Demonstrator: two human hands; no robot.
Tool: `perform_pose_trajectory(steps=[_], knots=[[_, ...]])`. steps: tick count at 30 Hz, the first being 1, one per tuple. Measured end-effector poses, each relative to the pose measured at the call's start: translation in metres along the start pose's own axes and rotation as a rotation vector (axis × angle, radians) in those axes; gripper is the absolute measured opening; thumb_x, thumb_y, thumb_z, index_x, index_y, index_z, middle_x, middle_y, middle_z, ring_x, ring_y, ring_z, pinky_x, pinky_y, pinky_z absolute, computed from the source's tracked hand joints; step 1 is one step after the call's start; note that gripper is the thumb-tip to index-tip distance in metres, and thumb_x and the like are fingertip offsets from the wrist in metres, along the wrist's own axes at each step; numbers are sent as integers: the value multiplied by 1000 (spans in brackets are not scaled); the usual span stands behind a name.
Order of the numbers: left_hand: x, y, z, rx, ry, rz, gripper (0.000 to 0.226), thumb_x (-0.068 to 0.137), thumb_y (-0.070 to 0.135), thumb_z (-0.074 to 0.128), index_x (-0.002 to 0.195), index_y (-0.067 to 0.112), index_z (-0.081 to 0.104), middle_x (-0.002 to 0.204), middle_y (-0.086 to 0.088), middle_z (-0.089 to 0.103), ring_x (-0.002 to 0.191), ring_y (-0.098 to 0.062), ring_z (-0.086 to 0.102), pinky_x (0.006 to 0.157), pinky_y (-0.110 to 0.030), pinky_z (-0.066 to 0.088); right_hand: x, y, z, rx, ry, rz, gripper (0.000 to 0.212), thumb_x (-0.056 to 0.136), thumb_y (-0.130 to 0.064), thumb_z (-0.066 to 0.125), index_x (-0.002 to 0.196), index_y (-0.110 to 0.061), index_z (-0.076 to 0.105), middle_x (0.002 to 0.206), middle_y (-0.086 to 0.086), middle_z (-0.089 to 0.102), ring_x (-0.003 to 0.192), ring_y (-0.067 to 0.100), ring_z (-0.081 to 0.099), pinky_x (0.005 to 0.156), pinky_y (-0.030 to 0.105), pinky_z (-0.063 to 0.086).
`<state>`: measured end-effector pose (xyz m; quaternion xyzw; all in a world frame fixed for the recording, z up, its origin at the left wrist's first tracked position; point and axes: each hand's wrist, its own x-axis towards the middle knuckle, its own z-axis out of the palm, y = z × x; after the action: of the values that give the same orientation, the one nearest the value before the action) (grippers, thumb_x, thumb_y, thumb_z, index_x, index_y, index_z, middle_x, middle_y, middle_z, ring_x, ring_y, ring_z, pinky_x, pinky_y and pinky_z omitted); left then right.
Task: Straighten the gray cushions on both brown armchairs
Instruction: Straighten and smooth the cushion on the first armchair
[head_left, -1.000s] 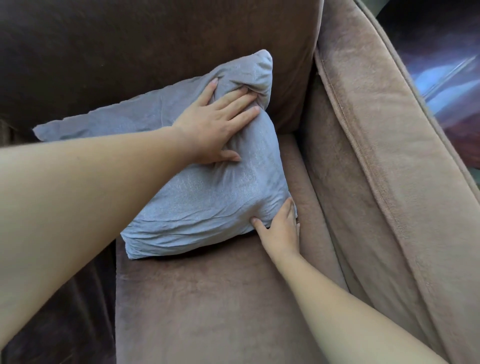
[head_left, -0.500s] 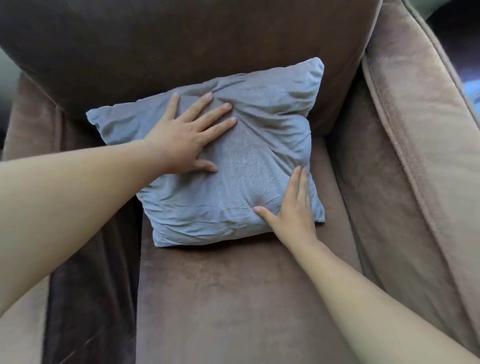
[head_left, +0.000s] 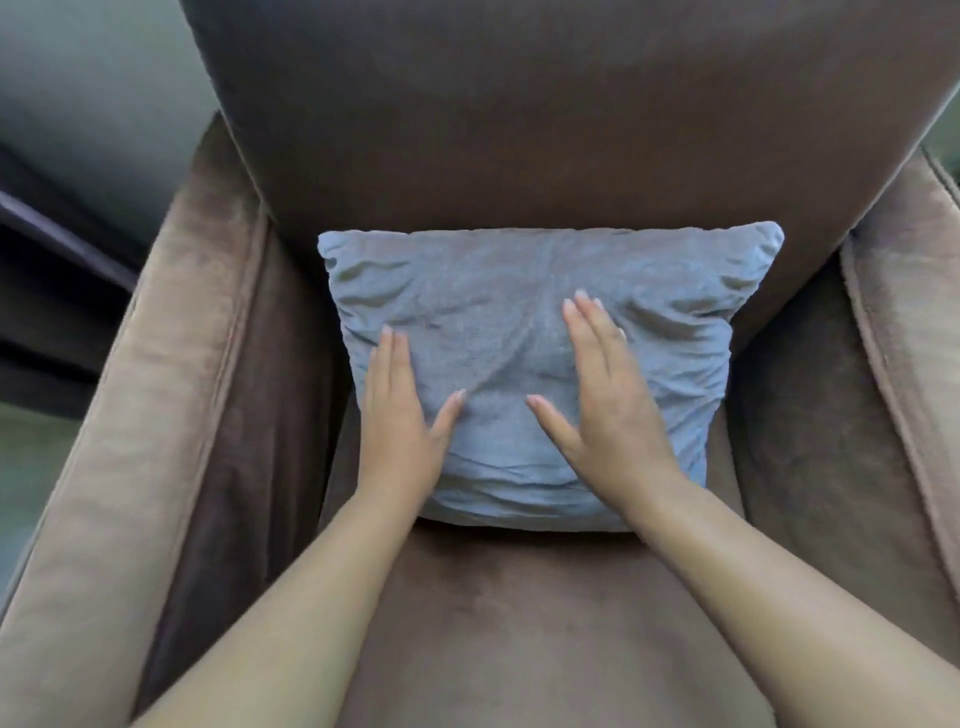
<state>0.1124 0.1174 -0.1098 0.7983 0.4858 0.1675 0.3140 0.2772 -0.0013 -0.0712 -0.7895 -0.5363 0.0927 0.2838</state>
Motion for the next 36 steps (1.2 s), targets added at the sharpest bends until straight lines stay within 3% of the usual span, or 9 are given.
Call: perform_pose_trajectory(steps=[6, 10, 13, 17, 21, 24, 27, 31, 36], knots=[[-31, -54, 13, -335, 54, -337, 80, 97, 41, 56, 159, 16, 12, 168, 2, 10, 153, -10, 10, 117, -20, 9, 95, -61, 27, -8, -207, -179, 61, 92, -29, 64, 144, -5, 44, 149, 12, 46, 141, 27, 40, 116, 37, 32], [-43, -96, 19, -430, -19, -585, 59, 103, 36, 45, 156, 16, 28, 159, -1, 39, 146, -19, 36, 108, -25, 26, 142, -96, 59, -136, -285, -323, 43, 92, -28, 62, 129, -7, 55, 131, 10, 58, 125, 28, 50, 103, 30, 34], [-48, -109, 22, -456, -24, -626, 45, 101, 17, 41, 146, 18, 47, 146, -2, 54, 136, -22, 48, 100, -25, 35, 169, -115, 75, -295, -269, -374, 42, 91, -31, 60, 125, -7, 55, 130, 12, 55, 120, 34, 48, 100, 38, 38], [-48, -126, 22, -415, -26, -647, 41, 97, 6, 43, 134, 12, 59, 136, -9, 61, 126, -30, 53, 105, -32, 40, 188, -135, 93, -497, -175, -345, 43, 92, -35, 58, 126, -10, 51, 131, 14, 51, 119, 38, 48, 92, 51, 43], [-51, -147, 23, -280, -13, -671, 38, 95, 0, 46, 128, 5, 62, 126, -16, 61, 118, -33, 52, 101, -35, 39, 208, -143, 98, -588, -122, -267, 35, 93, -33, 55, 119, -8, 56, 123, 19, 53, 114, 42, 53, 91, 49, 42], [-53, -160, 25, -361, 1, -730, 18, 92, 6, 59, 105, 4, 71, 101, -12, 71, 98, -30, 64, 84, -33, 47, 217, -148, 102, -684, -166, -272, 29, 94, -29, 53, 107, -5, 60, 116, 21, 55, 104, 44, 57, 87, 46, 41], [-56, -167, 25, -351, -9, -715, 9, 90, 11, 65, 84, 6, 69, 80, -9, 68, 82, -29, 64, 72, -33, 46, 221, -151, 99, -601, -143, -256, 22, 91, -24, 49, 96, -6, 61, 107, 17, 53, 87, 41, 54, 75, 44, 41], [-68, -168, 22, -222, -81, -629, 17, 91, 5, 58, 76, 12, 58, 89, -15, 65, 86, -34, 61, 75, -39, 47, 234, -155, 76, -506, 8, -227, 20, 89, -25, 46, 96, -14, 62, 104, 11, 52, 84, 41, 54, 72, 43, 41], [-82, -168, 20, -69, -115, -598, 11, 94, 7, 53, 85, 7, 59, 96, -13, 58, 91, -37, 58, 77, -44, 47, 242, -151, 63, -508, 9, -236, 20, 91, -29, 49, 96, -16, 63, 110, 10, 53, 87, 40, 57, 74, 41, 41]])
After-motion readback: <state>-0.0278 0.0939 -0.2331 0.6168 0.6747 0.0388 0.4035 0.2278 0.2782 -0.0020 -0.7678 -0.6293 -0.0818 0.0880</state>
